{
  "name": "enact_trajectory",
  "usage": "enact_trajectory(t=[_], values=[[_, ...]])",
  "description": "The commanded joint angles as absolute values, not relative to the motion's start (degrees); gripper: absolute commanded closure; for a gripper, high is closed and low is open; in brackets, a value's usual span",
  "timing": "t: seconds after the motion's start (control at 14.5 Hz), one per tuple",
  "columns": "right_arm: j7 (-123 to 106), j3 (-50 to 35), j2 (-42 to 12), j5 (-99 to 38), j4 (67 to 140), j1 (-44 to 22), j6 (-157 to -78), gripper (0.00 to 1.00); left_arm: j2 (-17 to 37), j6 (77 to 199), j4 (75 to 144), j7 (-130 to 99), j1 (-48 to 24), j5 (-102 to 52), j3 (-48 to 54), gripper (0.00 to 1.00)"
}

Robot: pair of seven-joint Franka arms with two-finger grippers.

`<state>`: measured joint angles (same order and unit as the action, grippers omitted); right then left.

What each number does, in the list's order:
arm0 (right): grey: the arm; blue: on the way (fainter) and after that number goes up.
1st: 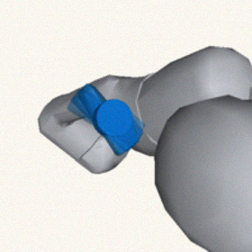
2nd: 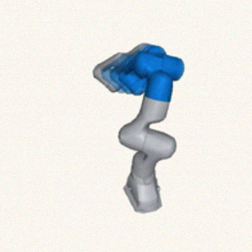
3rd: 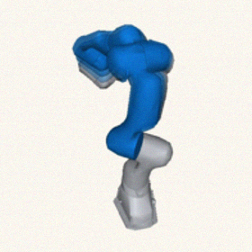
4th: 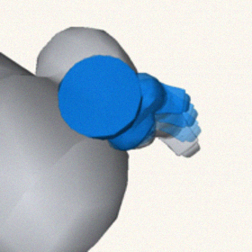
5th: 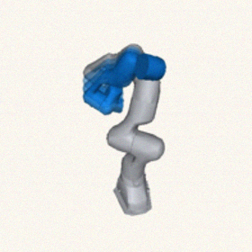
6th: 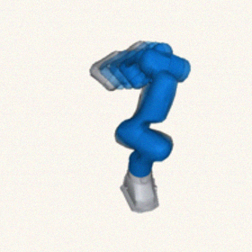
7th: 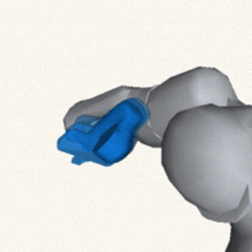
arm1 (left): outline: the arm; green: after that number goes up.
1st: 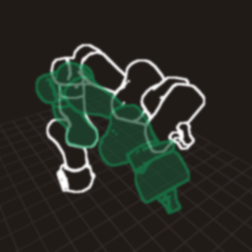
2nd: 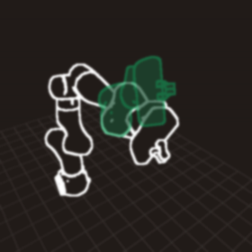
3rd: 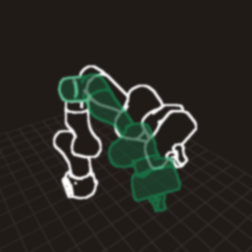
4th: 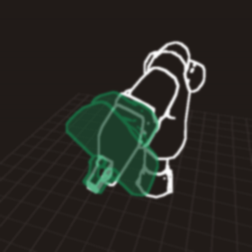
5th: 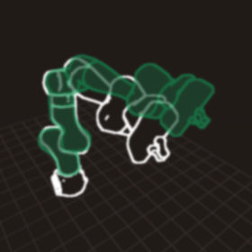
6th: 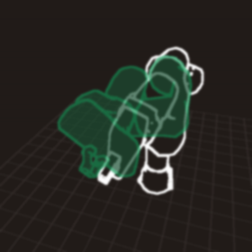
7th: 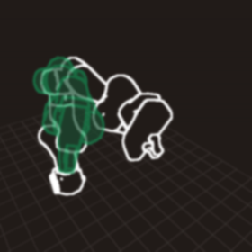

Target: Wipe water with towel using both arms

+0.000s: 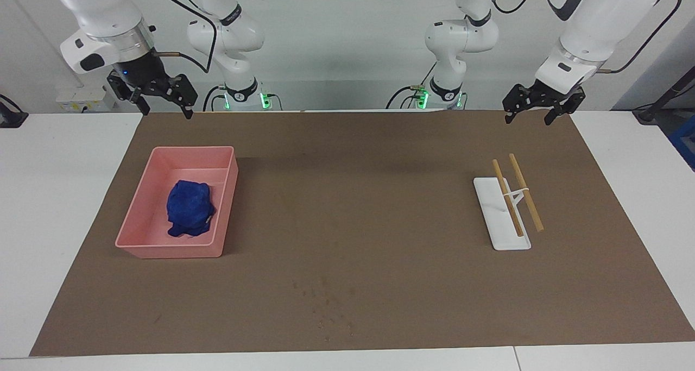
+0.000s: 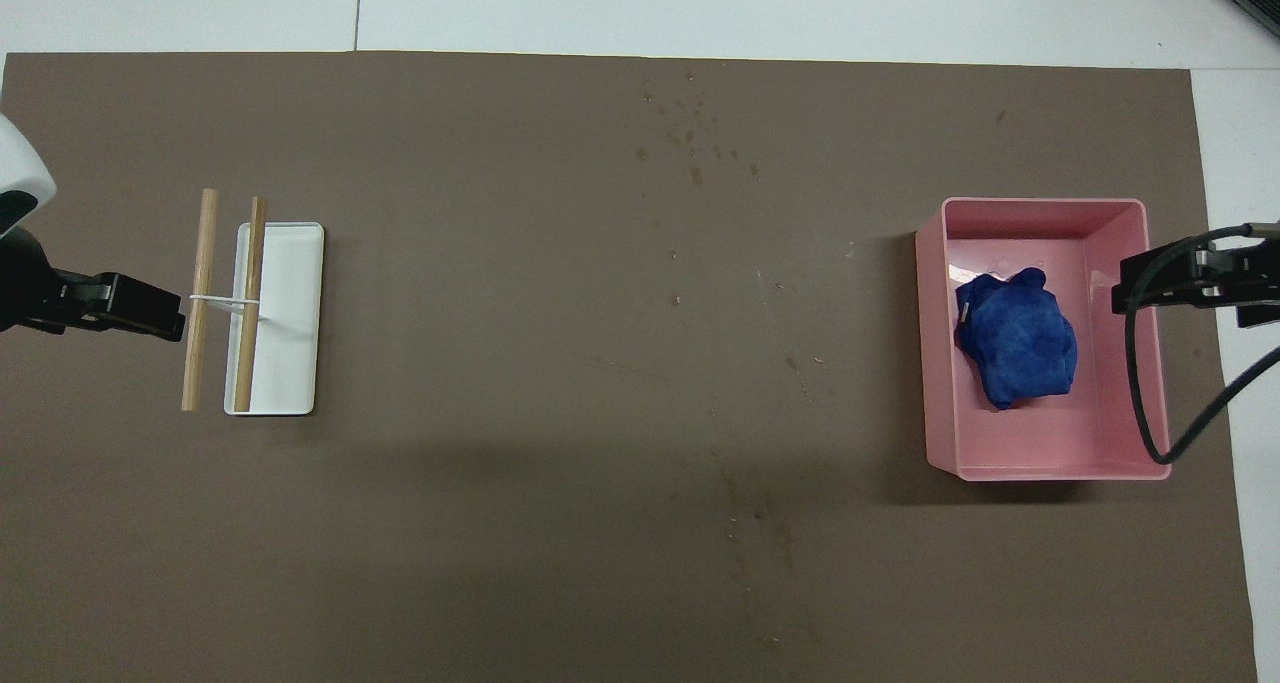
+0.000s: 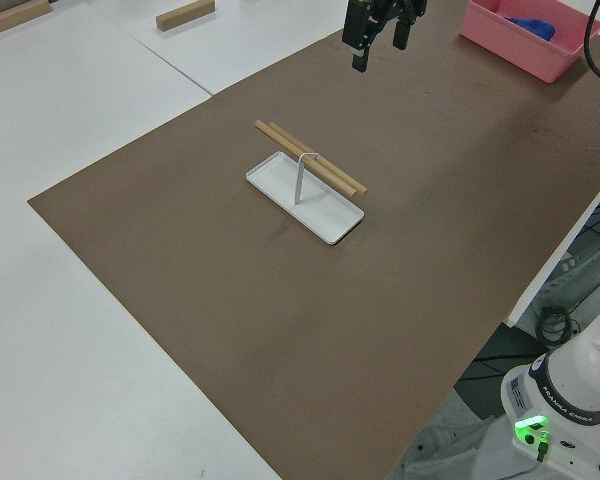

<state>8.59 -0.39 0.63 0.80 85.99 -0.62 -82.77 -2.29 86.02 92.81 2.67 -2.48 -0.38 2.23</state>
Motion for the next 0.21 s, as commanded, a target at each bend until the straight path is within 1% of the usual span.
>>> enact_trajectory(t=[0.0, 0.14], values=[[8.6, -0.2, 0.6, 0.2, 86.0, -0.5, -82.5, 0.00, -2.4, 85.3, 92.4, 3.3, -1.6, -0.6, 2.8, 0.00], [8.6, -0.2, 0.7, 0.2, 86.0, -0.5, -82.5, 0.00, -2.4, 85.3, 92.3, 3.3, -1.6, -0.6, 2.9, 0.00]])
